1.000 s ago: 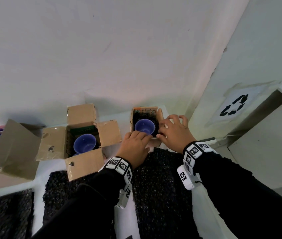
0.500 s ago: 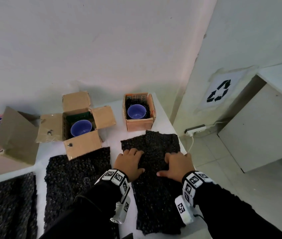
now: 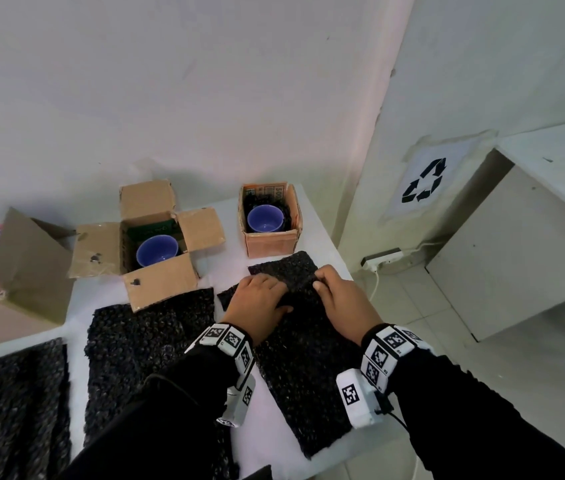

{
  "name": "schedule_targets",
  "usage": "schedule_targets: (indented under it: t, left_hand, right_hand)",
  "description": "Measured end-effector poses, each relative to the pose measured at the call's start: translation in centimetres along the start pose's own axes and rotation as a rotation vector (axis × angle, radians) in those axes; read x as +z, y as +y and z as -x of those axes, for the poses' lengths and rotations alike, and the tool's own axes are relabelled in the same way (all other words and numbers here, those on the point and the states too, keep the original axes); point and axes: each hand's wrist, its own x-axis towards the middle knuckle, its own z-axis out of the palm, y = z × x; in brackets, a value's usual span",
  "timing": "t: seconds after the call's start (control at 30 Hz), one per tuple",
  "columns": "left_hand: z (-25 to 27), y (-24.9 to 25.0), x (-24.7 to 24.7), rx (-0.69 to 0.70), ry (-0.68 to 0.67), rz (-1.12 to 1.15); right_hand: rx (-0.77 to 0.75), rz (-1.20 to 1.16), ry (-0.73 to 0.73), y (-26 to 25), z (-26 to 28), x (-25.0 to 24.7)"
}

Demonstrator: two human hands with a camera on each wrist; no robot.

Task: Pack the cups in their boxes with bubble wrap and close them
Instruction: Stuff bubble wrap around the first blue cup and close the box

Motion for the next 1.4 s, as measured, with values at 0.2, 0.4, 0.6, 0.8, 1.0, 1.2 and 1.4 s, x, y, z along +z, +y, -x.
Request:
schedule_targets:
  t: [0.2,0.4,0.6,0.8,1.0,1.2,1.4]
  left_hand:
    - [-0.5,0.0,-2.1,-0.178,0.181,0.465]
    - [-1.1,-1.1,-4.7,-0.100,0.266,0.570]
    - [-1.5,-2.0,-5.8,-0.228,0.360,0.668]
    - [-1.4,-5.1,-7.6,-0.181,0.203,0.616]
    - [-3.9,-6.9,-8.1,-0.195,0.340,0.240]
    - [-7.7,-7.7,-8.1,-0.170,0.384,0.075]
    - [-9.4,-8.4,-5.6,-0.081,0.164,-0.088]
  right_hand:
    - [0.134,-0.345,-0.144,-1.5,-1.0,-1.4]
    - [0.145,-0.577,-0.331,-2.0,-2.6,-1.0]
    - [0.164,-0.725,-0.376,-3.8,-4.7,-0.2]
    - [0.026,-0.555,-0.324,-3.4,-8.0,-1.0]
    - [-0.143,-0.297,-0.094,-2.8,-12.6,-3.4]
    - [-0.130,-0.102,0.224,-2.4,-16.1,-2.5]
    - [-0.234,0.101,0.047,-0.9,-17.2,-0.2]
